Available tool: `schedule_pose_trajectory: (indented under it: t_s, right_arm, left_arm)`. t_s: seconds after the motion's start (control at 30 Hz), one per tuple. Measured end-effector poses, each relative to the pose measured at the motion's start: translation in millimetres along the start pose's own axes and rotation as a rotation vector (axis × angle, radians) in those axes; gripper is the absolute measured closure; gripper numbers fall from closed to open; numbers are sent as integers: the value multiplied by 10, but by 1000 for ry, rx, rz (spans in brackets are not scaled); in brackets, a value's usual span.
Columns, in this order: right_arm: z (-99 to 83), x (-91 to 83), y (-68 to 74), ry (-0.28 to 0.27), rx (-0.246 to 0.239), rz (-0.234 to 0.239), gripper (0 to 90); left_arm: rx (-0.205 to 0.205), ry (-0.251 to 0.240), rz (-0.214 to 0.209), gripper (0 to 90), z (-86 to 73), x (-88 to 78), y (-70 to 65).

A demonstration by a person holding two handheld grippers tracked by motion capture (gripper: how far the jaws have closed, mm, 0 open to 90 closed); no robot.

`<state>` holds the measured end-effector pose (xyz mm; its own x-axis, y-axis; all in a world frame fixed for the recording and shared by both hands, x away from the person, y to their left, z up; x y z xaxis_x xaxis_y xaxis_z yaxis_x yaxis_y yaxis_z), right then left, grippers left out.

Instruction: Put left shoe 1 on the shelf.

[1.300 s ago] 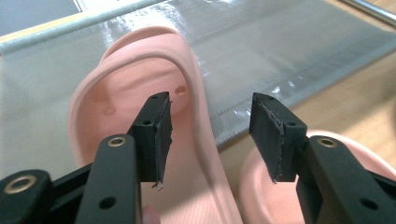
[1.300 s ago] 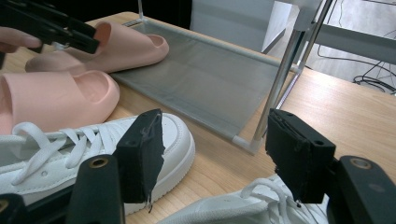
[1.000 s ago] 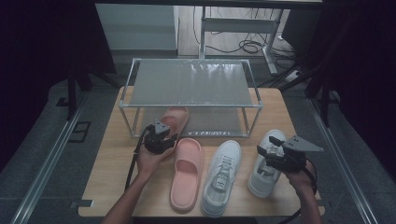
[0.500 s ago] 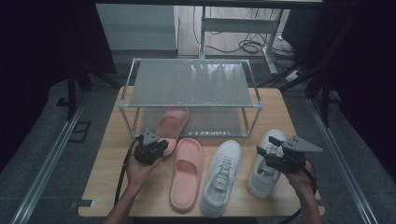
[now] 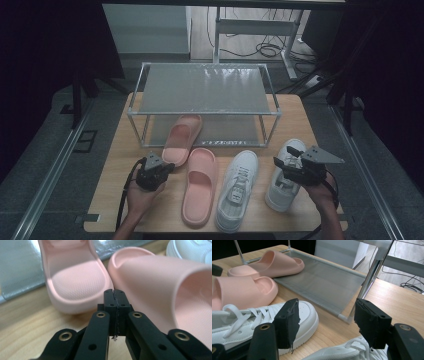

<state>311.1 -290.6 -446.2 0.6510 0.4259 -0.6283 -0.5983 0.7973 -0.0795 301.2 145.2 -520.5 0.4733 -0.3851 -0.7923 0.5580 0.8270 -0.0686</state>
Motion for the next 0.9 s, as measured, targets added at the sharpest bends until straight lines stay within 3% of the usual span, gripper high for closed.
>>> schedule_pose_trajectory:
  t_s: [0.3, 0.9]
  right_arm:
    - [16, 12, 42, 2, -14, 5, 376]
    - [20, -7, 34, -12, -11, -9, 377]
  left_arm:
    - [2, 38, 3, 900, -129, 11, 35]
    - [11, 92, 20, 900, -74, 186, 105]
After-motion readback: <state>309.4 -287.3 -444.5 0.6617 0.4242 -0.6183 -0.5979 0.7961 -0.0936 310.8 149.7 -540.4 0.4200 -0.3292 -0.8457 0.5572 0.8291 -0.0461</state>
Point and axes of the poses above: each handheld gripper's, and its own axes: x roughly forward along the jaws, z roughly out of its top, y roughly to its left, the point moved 3 cm from there along x, roughly forward along the jaws, and after that the axes turned 14 degrees about y, right-handed, at the moved point
